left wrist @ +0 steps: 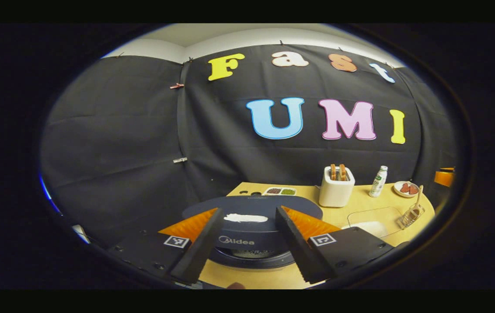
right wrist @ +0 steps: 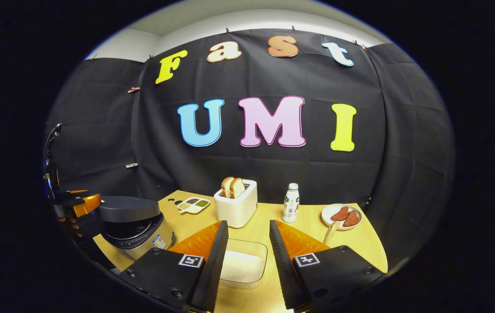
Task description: Close the left gripper, press the button to open the rice cooker; take a wooden spoon from the chopstick holder with the right hand, scoop a spoonful of rice and pour it into the rice cooker, then put the wooden spoon back into the chopstick holder.
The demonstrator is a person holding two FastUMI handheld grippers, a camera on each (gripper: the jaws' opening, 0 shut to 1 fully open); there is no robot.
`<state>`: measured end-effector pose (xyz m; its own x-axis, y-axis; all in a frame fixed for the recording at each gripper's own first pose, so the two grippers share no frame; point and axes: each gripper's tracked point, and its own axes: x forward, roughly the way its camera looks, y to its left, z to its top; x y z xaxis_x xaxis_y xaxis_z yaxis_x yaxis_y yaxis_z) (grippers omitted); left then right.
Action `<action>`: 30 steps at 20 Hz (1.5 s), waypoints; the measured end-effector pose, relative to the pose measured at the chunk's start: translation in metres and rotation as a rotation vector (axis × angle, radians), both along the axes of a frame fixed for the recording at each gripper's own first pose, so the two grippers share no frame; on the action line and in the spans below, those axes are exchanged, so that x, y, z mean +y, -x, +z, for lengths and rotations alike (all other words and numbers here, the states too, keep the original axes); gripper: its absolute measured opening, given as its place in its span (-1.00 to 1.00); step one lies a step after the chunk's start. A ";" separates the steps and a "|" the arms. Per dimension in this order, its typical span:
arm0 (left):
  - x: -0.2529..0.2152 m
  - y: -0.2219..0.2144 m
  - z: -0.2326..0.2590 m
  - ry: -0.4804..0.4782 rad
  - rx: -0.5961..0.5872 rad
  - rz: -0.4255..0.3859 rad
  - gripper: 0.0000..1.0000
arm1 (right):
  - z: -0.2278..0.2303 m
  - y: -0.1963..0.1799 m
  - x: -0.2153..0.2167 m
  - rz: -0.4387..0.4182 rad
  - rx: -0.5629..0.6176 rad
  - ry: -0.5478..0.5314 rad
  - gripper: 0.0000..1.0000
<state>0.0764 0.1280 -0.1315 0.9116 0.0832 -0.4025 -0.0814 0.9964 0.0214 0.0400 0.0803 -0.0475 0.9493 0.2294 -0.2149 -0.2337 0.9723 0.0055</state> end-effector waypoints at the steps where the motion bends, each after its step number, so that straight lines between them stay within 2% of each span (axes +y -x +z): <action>1: 0.000 0.004 -0.005 0.003 0.008 0.003 0.71 | -0.001 0.001 0.000 0.000 0.003 0.002 0.22; 7: -0.001 0.024 -0.027 -0.012 0.021 0.019 0.72 | -0.003 0.006 0.003 0.010 0.009 0.005 0.22; 20: -0.008 0.045 -0.078 0.024 0.087 0.061 0.72 | -0.010 0.014 0.016 0.029 0.023 0.000 0.22; 30: -0.010 0.047 -0.078 0.007 0.034 0.061 0.72 | -0.015 0.012 0.023 0.036 0.035 -0.007 0.22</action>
